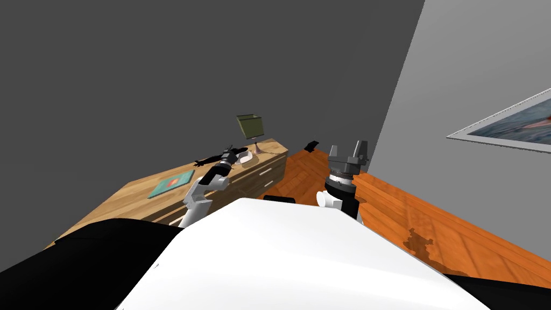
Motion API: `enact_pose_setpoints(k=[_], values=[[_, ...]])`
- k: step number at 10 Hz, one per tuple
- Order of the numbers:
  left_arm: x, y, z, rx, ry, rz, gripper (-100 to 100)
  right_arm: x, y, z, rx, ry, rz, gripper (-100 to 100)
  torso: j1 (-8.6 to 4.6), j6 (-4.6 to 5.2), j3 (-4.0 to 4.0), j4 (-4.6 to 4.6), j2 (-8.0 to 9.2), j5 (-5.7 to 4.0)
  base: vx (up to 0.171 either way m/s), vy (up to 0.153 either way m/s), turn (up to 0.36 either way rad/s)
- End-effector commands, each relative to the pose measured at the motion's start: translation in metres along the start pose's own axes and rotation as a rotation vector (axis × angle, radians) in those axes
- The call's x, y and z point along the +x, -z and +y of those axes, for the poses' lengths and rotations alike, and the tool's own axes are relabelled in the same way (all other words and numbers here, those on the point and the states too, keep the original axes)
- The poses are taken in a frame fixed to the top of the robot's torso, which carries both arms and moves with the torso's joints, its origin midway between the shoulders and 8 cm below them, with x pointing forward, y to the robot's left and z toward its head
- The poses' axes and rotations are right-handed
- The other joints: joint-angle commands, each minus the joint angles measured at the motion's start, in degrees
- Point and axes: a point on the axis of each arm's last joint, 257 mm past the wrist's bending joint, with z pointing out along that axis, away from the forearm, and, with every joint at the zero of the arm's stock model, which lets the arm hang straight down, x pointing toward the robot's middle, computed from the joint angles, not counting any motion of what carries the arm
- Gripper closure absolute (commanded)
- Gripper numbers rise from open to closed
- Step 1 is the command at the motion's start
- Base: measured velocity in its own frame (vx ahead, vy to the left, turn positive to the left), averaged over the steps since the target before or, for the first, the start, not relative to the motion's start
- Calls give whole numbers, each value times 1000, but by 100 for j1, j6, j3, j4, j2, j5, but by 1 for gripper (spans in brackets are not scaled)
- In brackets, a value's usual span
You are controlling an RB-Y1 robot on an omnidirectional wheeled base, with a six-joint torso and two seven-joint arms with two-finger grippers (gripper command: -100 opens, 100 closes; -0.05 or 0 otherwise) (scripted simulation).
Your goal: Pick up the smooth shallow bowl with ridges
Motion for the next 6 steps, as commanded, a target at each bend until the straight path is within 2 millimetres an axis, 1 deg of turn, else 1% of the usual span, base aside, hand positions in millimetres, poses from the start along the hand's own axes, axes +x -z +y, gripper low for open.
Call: enact_pose_setpoints(k=[1,2,3,4,5,6], values=[[-9,-1,8,-44,12,-18,-100,0,0,0,0,0,0,0,0,0,0,0,0,0,33,-53,-20],[-10,-1,12,-57,12,-23,-100,0,0,0,0,0,0,0,-4,0,-1,0,-2,-1,29,-42,-6],[-19,-1,18,-90,21,-38,-100,0,0,0,0,0,0,0,-1,0,-1,0,-1,0,35,-47,-18],[-20,-1,21,-103,21,-43,-100,0,0,0,0,0,0,0,-2,0,-1,0,-3,0,29,-37,-5],[-28,1,27,-138,30,-59,-100,0,0,0,0,0,0,0,0,0,-1,0,-1,0,35,-36,-17],[-29,1,30,-148,30,-63,-100,0,0,0,0,0,0,0,2,0,-2,-1,-3,1,29,-30,-5]])
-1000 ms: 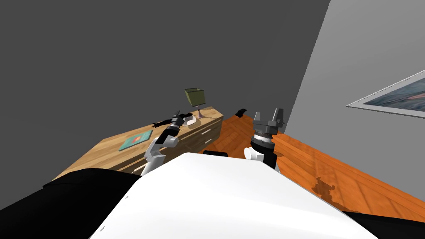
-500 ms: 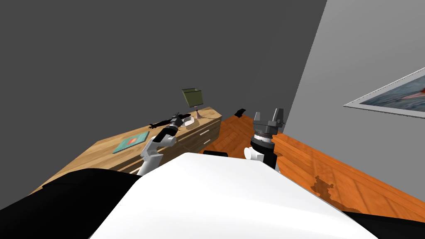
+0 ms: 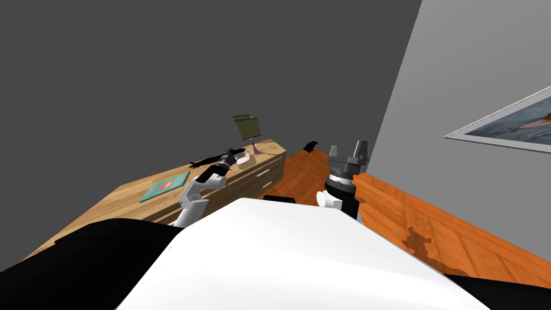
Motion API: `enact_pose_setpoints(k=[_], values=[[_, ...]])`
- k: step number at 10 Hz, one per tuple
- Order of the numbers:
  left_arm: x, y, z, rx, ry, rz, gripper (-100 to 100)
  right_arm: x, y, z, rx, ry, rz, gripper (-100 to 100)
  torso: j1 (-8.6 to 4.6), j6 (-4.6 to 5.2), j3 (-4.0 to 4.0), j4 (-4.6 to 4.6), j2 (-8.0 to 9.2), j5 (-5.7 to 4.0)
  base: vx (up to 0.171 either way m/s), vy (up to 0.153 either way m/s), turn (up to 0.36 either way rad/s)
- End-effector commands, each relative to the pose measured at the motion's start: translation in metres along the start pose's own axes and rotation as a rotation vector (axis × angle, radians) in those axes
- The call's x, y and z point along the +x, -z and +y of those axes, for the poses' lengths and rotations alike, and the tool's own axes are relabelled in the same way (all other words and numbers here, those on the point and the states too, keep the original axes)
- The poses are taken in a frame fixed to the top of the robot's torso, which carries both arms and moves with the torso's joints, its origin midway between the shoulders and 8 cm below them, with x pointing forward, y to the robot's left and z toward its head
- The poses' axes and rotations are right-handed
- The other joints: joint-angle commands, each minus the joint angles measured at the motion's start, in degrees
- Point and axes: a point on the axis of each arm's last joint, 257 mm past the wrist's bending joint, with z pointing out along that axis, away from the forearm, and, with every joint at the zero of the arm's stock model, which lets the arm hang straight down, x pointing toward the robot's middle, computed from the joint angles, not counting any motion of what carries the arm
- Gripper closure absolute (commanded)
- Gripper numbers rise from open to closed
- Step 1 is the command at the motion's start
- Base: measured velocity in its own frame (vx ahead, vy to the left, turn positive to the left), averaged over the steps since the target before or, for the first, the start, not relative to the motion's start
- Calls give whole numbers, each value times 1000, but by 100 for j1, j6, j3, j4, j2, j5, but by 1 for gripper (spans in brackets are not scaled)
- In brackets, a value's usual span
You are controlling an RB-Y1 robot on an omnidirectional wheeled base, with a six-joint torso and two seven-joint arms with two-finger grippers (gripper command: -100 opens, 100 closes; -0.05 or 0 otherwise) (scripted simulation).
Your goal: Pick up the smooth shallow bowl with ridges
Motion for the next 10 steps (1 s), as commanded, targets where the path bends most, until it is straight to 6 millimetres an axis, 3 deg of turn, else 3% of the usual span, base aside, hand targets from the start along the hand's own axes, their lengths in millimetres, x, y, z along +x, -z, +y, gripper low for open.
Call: enact_pose_setpoints(k=[1,10], values=[[-10,1,9,-46,10,-21,-100,0,0,0,0,0,0,0,0,0,0,0,0,0,33,-38,-12],[-56,20,58,-268,56,-129,-100,0,0,0,0,0,0,0,4,0,-3,-1,-5,1,44,-34,-4]])
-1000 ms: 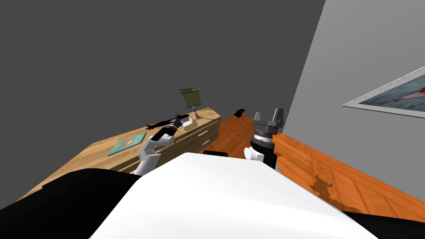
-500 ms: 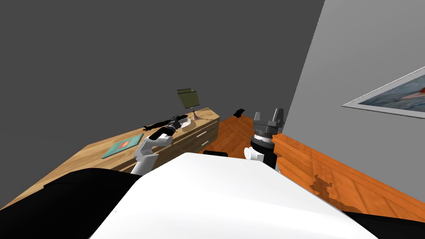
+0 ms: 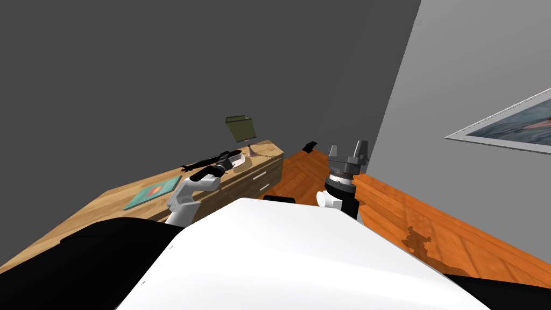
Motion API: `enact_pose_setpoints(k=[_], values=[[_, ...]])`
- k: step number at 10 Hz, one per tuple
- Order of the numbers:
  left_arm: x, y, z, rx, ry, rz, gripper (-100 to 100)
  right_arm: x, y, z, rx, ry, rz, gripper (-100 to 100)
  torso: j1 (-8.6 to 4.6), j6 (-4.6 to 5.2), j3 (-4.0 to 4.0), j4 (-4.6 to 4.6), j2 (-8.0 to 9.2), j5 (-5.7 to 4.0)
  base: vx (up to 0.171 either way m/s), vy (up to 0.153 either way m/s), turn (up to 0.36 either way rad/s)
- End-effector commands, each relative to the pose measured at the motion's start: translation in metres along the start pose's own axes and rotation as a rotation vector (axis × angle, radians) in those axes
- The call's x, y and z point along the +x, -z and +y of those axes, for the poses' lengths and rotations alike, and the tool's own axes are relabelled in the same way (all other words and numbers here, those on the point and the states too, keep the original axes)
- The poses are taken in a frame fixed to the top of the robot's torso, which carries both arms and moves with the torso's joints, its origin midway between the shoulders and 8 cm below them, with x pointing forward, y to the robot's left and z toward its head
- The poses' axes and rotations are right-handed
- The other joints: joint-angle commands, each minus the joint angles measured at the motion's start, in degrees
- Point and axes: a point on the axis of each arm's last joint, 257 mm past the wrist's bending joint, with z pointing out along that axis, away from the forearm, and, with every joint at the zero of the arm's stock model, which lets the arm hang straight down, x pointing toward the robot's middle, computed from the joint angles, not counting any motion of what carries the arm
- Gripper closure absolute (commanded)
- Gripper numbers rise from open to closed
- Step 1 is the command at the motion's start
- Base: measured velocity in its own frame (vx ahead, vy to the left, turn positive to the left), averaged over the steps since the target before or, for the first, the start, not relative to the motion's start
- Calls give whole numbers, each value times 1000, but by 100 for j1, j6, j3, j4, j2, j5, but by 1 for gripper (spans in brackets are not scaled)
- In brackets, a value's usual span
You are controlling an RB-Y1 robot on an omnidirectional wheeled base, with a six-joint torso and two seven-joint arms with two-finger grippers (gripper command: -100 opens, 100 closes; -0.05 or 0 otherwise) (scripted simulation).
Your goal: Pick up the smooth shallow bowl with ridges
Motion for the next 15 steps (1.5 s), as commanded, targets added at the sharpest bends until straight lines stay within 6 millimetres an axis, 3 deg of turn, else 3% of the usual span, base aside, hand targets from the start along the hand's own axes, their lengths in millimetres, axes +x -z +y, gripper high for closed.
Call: enact_pose_setpoints(k=[1,13,14,15], values=[[-14,3,14,-57,15,-28,-100,0,0,0,0,0,0,0,0,0,0,0,0,0,70,-43,-7],[-78,46,111,-414,102,-198,-100,0,0,0,0,0,0,0,4,1,-3,-1,-4,1,69,-20,-8],[-75,43,103,-389,94,-188,-100,0,0,0,0,0,0,0,6,1,-3,-1,-4,2,25,-1,-1],[-76,43,105,-395,96,-191,0,0,0,0,0,0,0,0,7,1,2,0,5,1,0,0,0]])
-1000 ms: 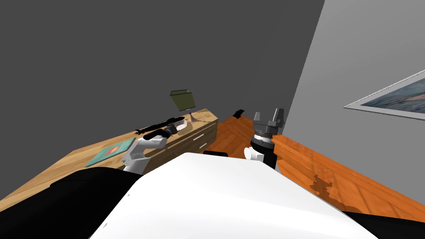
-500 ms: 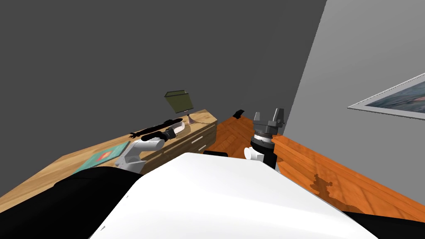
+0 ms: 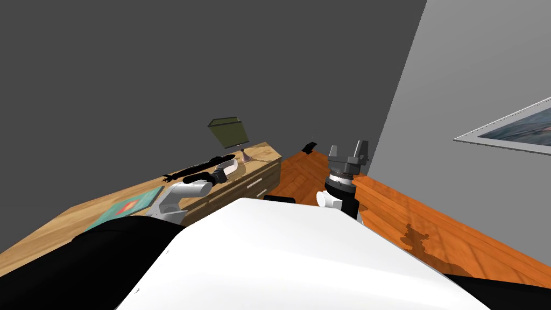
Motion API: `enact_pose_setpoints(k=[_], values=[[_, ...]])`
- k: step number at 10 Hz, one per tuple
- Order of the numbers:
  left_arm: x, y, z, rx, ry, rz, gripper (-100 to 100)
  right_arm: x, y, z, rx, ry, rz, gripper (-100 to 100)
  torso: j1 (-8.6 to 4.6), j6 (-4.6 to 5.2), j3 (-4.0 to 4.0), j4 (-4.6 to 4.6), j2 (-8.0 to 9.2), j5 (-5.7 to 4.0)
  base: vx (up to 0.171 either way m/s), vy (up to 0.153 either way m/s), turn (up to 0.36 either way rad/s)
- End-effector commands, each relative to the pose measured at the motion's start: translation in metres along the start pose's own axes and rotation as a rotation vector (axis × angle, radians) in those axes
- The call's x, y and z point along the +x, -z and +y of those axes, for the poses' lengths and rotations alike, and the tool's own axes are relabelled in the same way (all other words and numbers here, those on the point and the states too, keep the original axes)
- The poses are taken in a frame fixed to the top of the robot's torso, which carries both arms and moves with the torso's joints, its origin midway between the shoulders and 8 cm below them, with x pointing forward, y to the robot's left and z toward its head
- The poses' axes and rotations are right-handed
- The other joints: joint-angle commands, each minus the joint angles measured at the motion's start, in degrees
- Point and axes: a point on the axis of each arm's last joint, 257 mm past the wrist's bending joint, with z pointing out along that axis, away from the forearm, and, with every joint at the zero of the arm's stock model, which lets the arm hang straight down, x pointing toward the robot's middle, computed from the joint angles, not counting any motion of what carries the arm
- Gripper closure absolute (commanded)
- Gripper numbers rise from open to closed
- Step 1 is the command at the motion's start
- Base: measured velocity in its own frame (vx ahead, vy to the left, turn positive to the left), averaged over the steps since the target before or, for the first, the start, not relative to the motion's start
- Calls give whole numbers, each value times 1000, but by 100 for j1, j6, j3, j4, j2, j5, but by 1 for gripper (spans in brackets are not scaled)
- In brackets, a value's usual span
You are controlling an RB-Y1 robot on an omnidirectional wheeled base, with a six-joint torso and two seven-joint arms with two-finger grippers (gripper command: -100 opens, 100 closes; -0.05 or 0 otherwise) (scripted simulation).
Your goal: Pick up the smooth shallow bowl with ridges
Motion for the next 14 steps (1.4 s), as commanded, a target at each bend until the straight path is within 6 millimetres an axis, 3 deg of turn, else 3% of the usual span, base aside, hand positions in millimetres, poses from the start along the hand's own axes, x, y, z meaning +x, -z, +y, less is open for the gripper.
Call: enact_pose_setpoints(k=[1,4,5,9,10,11,13,14], values=[[-3,-8,3,1,4,-4,-100,0,0,0,0,0,0,0,0,0,0,0,0,0,20,5,-32],[-4,-13,5,0,7,-6,-100,0,0,0,0,0,0,0,8,1,-4,-2,-7,2,26,14,-26],[-4,-13,4,2,6,-6,100,0,0,0,0,0,0,0,4,0,-1,0,-2,1,0,0,0],[-4,-13,5,0,8,-6,100,0,0,0,0,0,0,0,-5,1,4,2,6,-4,0,0,0],[-4,-13,5,0,9,-6,0,0,0,0,0,0,0,0,-6,1,5,3,8,-6,0,0,0],[-2,-6,2,1,3,-3,100,0,0,0,0,0,0,0,-8,1,6,3,8,-7,-21,-13,43],[-1,-5,2,2,3,-1,100,0,0,0,0,0,0,0,-21,-1,17,8,27,-14,-29,-14,27],[-1,-5,2,0,3,-2,0,0,0,0,0,0,0,0,-19,1,15,8,23,-13,0,0,0]])
